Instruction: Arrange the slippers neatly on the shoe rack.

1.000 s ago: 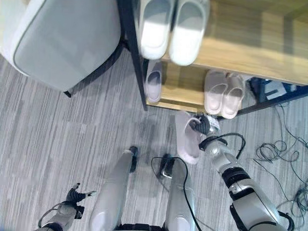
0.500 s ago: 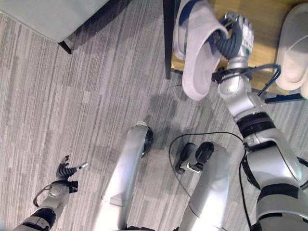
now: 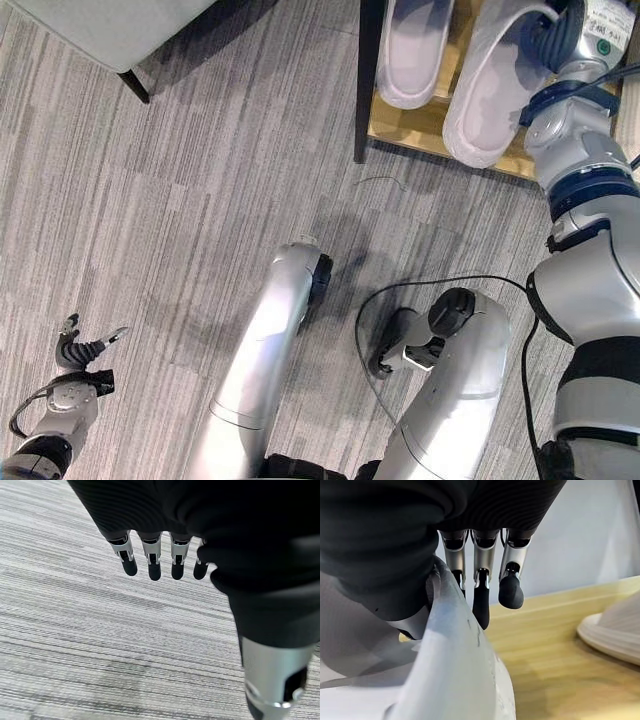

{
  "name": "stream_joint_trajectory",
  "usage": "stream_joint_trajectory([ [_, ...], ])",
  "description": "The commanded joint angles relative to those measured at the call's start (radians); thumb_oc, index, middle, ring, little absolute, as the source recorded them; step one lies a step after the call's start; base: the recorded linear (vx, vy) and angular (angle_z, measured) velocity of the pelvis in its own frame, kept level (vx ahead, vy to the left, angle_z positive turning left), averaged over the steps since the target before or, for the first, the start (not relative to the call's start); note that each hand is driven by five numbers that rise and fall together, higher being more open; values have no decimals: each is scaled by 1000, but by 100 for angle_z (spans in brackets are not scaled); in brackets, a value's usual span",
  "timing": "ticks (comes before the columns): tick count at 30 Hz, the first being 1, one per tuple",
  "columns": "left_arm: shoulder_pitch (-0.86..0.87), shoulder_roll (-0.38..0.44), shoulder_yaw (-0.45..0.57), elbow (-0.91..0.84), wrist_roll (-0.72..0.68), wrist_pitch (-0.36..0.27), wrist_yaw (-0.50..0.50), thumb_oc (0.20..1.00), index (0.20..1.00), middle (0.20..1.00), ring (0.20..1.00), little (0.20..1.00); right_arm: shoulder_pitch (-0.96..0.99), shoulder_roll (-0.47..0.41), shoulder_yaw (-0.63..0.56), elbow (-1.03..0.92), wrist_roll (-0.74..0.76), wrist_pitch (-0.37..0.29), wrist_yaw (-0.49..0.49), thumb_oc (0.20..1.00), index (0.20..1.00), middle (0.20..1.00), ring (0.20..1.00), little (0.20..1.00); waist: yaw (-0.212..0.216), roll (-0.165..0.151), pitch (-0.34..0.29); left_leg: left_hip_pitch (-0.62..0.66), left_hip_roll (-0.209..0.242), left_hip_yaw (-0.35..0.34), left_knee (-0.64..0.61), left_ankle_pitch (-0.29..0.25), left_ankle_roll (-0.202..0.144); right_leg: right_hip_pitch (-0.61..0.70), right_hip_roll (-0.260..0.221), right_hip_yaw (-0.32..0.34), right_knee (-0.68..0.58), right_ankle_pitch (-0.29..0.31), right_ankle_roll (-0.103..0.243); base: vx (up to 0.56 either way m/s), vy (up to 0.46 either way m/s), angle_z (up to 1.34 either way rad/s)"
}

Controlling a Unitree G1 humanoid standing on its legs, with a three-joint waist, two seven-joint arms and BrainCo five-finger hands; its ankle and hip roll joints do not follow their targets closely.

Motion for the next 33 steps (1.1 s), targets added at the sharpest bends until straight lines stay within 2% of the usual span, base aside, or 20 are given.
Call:
stream_joint_trajectory([
  [1, 29, 44, 0, 13, -50, -40, 11, 1000, 1000, 1000, 1000, 1000, -113, -36, 38, -40, 58, -31, -21, 200, 200, 200, 200, 200, 29, 12, -8, 122, -46, -146, -117, -82, 56, 129, -28, 92, -86, 30, -75, 0, 0, 0],
  [8, 20, 47, 4, 28, -53, -46, 5, 1000, 1000, 1000, 1000, 1000, -170, 1, 80, 36, 8, -17, -31, 200, 200, 200, 200, 200, 37, 10, -8, 122, -47, -156, -145, -63, 48, 128, -43, 78, -103, 33, -78, 0, 0, 0],
  [17, 28, 55, 1, 8, -54, -57, 6, 1000, 1000, 1000, 1000, 1000, -176, -4, 84, 81, -3, -7, -21, 200, 200, 200, 200, 200, 43, 4, -8, 122, -52, -165, -145, -56, 35, 124, -56, 90, -93, 30, -82, 0, -2, 1],
  [25, -13, 117, 0, 13, -75, -68, 20, 1000, 1000, 1000, 1000, 1000, -166, 0, 60, 101, 54, -15, -23, 200, 200, 200, 200, 200, 44, 5, -8, 122, -59, -192, -69, -107, 31, 128, -48, 90, -20, -2, -95, 22, 3, -1],
  [32, -40, 134, -13, -2, -76, -82, 30, 1000, 1000, 1000, 1000, 1000, -166, 26, 41, 109, 73, -15, -22, 200, 200, 200, 200, 200, 40, 7, -8, 122, -61, -193, -59, -122, 29, 132, -47, 91, -24, 6, -88, 14, 6, 0],
  [33, -43, 132, -17, 0, -84, -84, 27, 1000, 1000, 1000, 1000, 1000, -162, 34, 36, 103, 82, -17, -21, 1000, 1000, 1000, 1000, 1000, 44, 11, -8, 122, -59, -194, -60, -126, 30, 135, -47, 92, -31, 11, -87, 0, 0, 0],
])
